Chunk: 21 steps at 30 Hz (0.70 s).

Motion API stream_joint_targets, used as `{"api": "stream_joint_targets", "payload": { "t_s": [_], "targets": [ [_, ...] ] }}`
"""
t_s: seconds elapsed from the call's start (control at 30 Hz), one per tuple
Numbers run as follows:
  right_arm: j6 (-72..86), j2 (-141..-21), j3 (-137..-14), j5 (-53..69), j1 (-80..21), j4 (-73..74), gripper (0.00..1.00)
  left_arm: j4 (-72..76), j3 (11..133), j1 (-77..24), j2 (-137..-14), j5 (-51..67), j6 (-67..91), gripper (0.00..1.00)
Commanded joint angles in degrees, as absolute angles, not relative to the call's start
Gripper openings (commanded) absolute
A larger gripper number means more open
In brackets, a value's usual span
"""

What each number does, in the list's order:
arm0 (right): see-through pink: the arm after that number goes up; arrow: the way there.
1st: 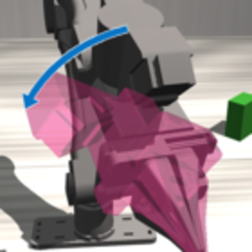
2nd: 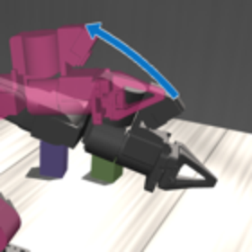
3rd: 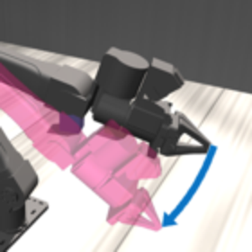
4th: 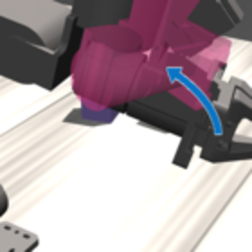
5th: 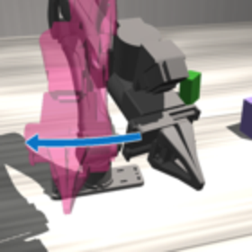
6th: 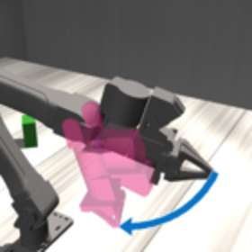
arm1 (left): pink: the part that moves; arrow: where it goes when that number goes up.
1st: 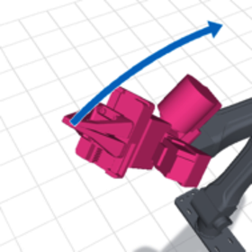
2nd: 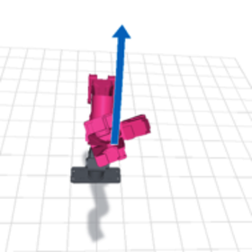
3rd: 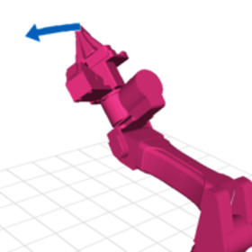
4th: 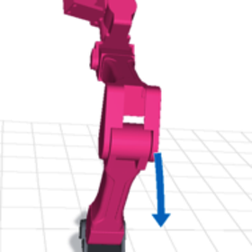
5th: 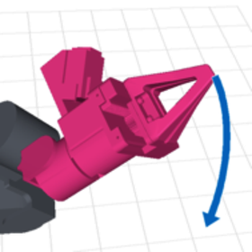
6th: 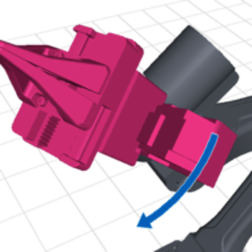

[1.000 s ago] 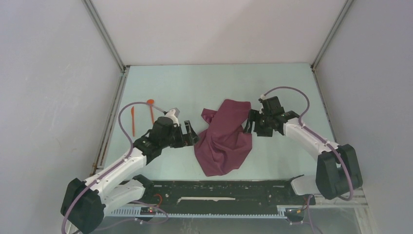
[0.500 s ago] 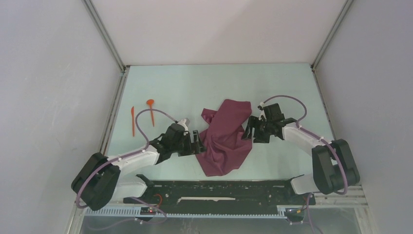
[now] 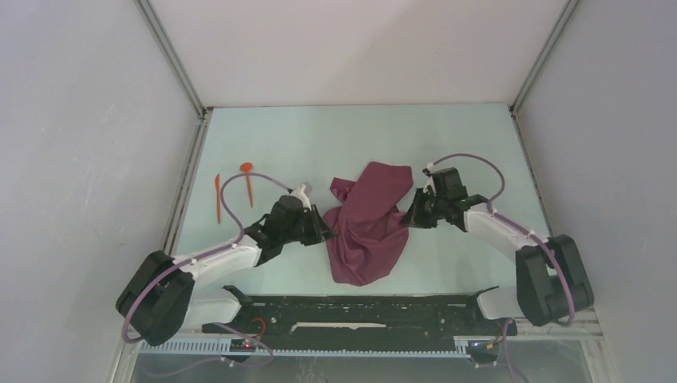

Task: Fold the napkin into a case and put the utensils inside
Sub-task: Pick up the crumpled napkin from the center of the board.

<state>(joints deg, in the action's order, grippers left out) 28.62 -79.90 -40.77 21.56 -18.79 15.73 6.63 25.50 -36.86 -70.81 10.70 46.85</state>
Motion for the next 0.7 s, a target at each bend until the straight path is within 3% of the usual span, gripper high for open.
{"api": "stream_joint_targets", "payload": {
  "t_s": [0.0,0.07,0.23,0.43,0.57,0.67],
  "targets": [
    [32.1,-73.3,-45.1,21.0,-14.2,17.8,0.0,1.5,35.9,-33.9,-64.6,8.2,43.9,0.05],
    [33.4,-74.6,-50.7,22.2,-12.3,19.6,0.0,-2.8,42.3,-29.9,-64.8,8.9,43.0,0.0],
    [35.0,-81.2,-76.3,24.9,-8.9,25.7,0.0,-13.6,67.7,-20.2,-70.9,10.4,41.0,0.0],
    [33.6,-89.6,-108.8,26.1,-7.5,39.9,0.0,-27.6,99.0,-17.1,-78.2,11.0,34.2,0.0],
    [33.1,-85.5,-107.3,26.7,-7.6,40.4,0.0,-28.9,97.5,-17.1,-74.3,12.0,33.0,0.0],
    [34.1,-79.2,-92.1,26.2,-7.6,37.9,0.0,-28.9,87.4,-17.1,-69.3,12.1,33.3,0.0]
  ]
}}
